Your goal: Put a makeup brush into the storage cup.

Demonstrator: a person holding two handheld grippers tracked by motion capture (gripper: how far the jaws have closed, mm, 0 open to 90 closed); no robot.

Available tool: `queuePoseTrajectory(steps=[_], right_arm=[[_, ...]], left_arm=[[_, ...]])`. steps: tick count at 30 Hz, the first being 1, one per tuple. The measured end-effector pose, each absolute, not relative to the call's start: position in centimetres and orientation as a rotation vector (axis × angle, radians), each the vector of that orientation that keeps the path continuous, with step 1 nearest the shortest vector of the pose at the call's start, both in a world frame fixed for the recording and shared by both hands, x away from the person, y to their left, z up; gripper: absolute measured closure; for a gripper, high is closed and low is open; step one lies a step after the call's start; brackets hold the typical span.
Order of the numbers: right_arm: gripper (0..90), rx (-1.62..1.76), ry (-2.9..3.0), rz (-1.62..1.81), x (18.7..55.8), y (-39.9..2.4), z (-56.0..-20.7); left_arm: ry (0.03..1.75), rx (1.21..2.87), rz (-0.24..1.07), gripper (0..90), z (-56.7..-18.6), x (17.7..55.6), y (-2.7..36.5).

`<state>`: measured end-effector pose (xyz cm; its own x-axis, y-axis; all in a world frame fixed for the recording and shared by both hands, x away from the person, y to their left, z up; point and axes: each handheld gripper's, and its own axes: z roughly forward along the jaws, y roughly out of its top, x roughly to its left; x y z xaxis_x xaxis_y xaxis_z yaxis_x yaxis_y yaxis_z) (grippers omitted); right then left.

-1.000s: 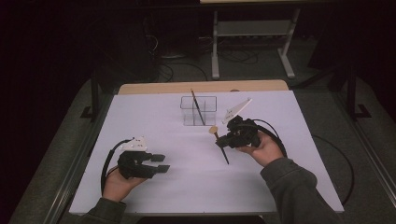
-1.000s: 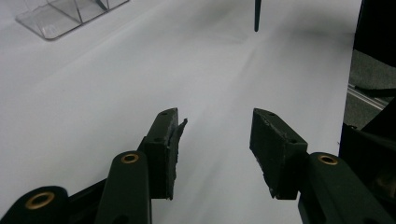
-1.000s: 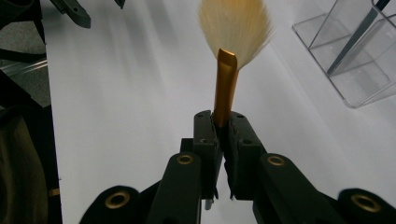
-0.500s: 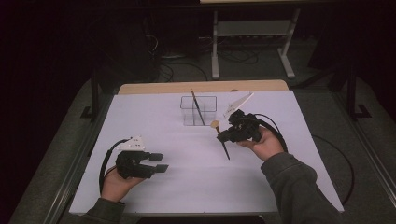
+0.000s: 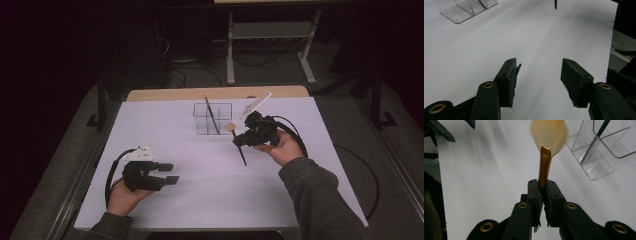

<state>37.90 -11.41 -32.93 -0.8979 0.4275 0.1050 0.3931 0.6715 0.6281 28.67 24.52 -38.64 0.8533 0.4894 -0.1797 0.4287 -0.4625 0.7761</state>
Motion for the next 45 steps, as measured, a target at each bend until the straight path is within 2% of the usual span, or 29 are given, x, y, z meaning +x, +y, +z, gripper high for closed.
queuePoseTrajectory(steps=[14,36,45], right_arm=[[82.7,0.709,2.815,1.058,39.1,-11.1,-32.1],[82.7,0.692,2.782,1.059,41.6,-10.3,-30.5],[82.7,0.718,2.767,1.070,42.9,-9.9,-29.5]], left_arm=[[0.678,2.104,0.100,42.1,-38.6,28.6,24.9],[0.681,2.104,0.119,29.6,-38.8,28.8,25.2],[0.675,2.097,0.138,28.4,-38.6,28.8,25.4]])
